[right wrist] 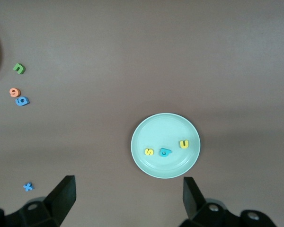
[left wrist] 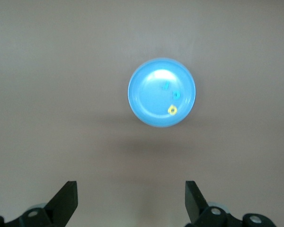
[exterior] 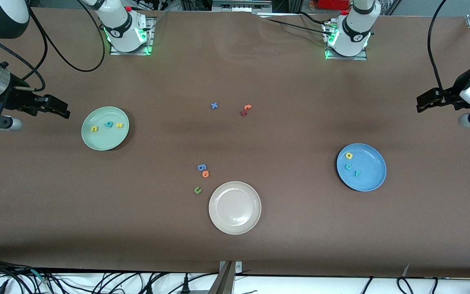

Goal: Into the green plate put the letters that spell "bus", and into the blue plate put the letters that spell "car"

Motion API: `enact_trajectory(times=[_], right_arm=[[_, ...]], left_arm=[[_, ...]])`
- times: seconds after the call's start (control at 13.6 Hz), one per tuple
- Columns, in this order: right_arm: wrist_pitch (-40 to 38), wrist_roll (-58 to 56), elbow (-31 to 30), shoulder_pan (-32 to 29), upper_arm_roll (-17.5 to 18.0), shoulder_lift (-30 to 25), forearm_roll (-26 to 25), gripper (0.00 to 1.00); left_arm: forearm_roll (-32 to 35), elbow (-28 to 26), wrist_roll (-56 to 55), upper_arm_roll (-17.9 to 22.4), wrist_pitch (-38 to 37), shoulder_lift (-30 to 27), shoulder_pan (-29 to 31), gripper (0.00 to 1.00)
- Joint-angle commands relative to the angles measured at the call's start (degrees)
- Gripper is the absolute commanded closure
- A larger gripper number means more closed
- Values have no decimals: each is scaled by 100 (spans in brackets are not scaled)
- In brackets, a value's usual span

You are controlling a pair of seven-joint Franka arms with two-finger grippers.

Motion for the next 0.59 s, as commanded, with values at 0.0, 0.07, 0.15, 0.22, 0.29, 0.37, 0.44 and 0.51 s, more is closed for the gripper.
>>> enact_trajectory(times=[0.0,0.07,0.15,0.22,0.29,0.37,0.44,0.51], right_arm=[[-18,-36,-185,-82,133,-168,-72,0],[-150,-19,-176,-82,133,-168,-72,0],[-134,-10,-176,-82,133,-168,-72,0],[-142,-1,-176,-82,133,-159,-64,0],[-134,16,-176,-82,133,-159,-55,0],[-107,17,-176,-82,133,-150,-55,0],[-81,25,-167,-82,133,-150,-29,0],[-29,86,-167,-82,133,-150,15,0]], left_arm=[[-142,-347,-50,94,266,-336,-62,0],[-133,-530,28,94,328,-458,-62,0],[-133,-750,29,94,450,-616,-62,0],[-133,-909,12,94,547,-722,-70,0],[-142,-919,-6,94,548,-723,-62,0],[-142,-919,-15,112,548,-723,-70,0],[-142,-910,-50,121,548,-723,-123,0],[-151,-910,-67,147,557,-723,-167,0]])
